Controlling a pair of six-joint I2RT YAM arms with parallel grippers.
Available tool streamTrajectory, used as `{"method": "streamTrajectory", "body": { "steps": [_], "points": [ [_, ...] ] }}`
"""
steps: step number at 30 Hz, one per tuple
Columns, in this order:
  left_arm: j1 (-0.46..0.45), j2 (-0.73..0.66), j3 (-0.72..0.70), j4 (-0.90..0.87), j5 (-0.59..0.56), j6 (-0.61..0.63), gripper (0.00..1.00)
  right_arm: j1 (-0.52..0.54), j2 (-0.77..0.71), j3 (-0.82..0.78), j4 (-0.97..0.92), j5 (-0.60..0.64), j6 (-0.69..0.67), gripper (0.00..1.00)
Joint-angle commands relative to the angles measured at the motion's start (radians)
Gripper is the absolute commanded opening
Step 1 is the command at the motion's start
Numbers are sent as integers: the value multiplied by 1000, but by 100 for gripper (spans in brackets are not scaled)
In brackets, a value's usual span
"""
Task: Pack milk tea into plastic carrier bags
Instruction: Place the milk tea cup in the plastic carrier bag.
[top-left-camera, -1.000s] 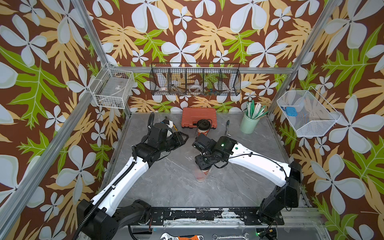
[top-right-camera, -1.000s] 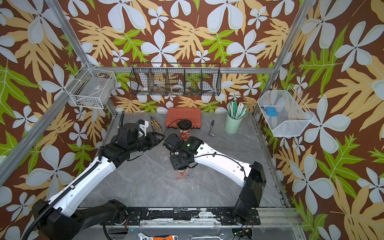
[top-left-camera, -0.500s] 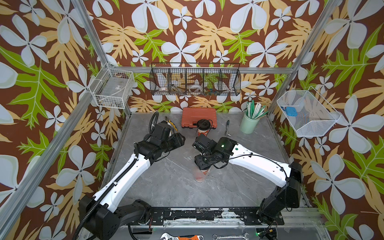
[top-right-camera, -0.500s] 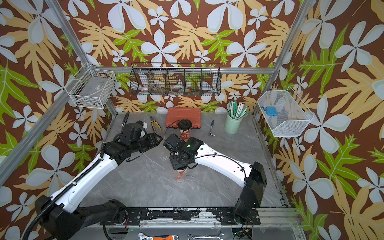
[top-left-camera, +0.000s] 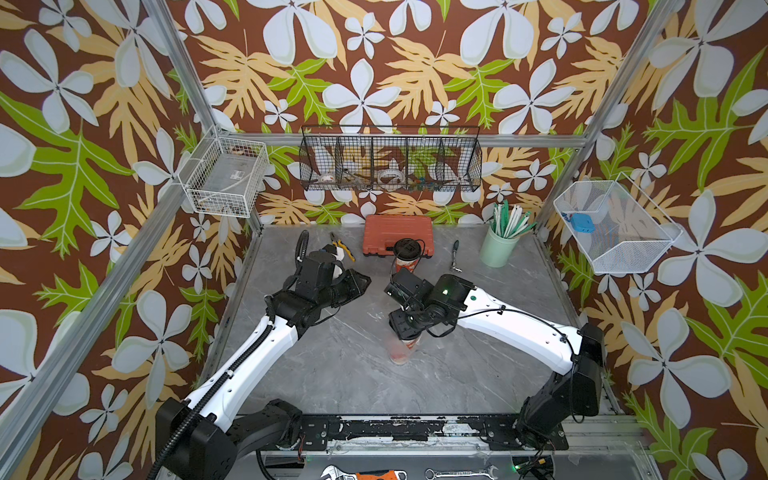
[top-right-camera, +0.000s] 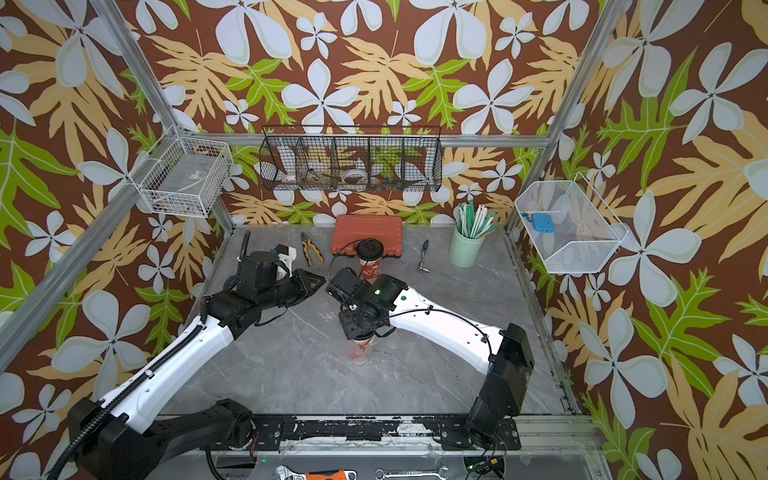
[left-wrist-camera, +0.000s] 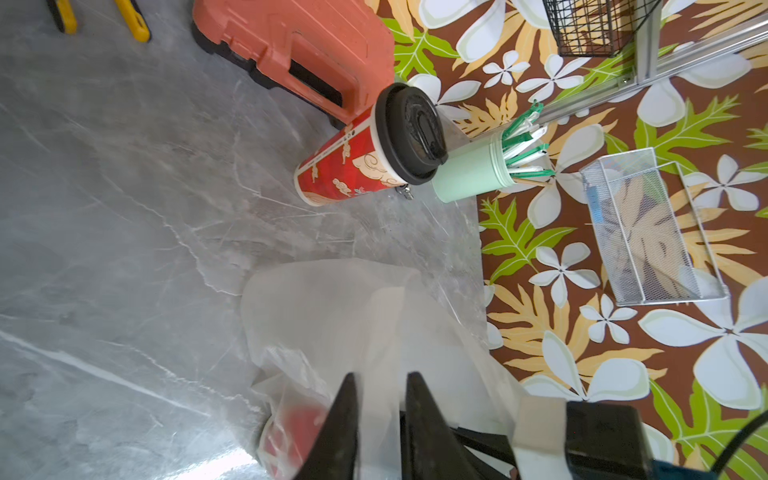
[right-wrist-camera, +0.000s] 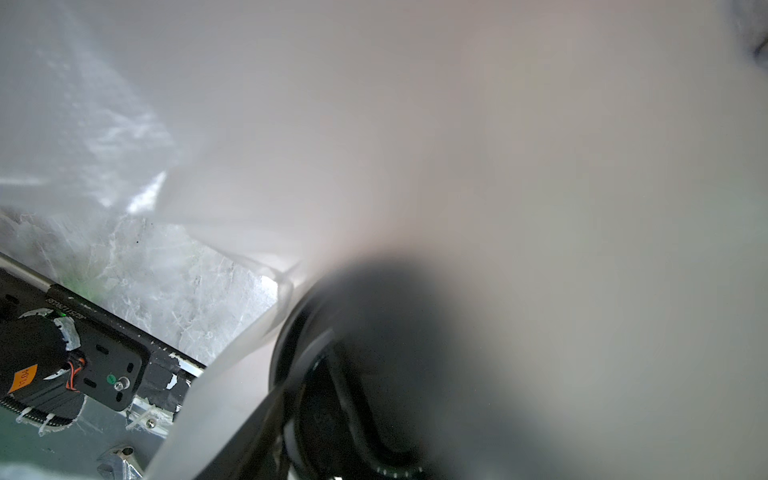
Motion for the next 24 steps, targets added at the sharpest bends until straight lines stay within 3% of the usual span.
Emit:
{"method": "streamTrajectory", "body": {
  "steps": [1, 7, 12, 24],
  "points": [
    [1, 9, -19, 41, 37, -5, 11, 2, 3, 13, -30, 11, 0, 65],
    [2, 9, -24, 39, 31, 9, 0, 2, 11, 65, -52, 23, -3, 77],
    [2, 12, -1, 8, 9, 40, 0, 2, 14, 155, -95, 42, -14, 81],
    [1, 21, 44, -66, -41, 90, 0, -39, 41, 379, -178, 107, -68, 76]
  ]
}}
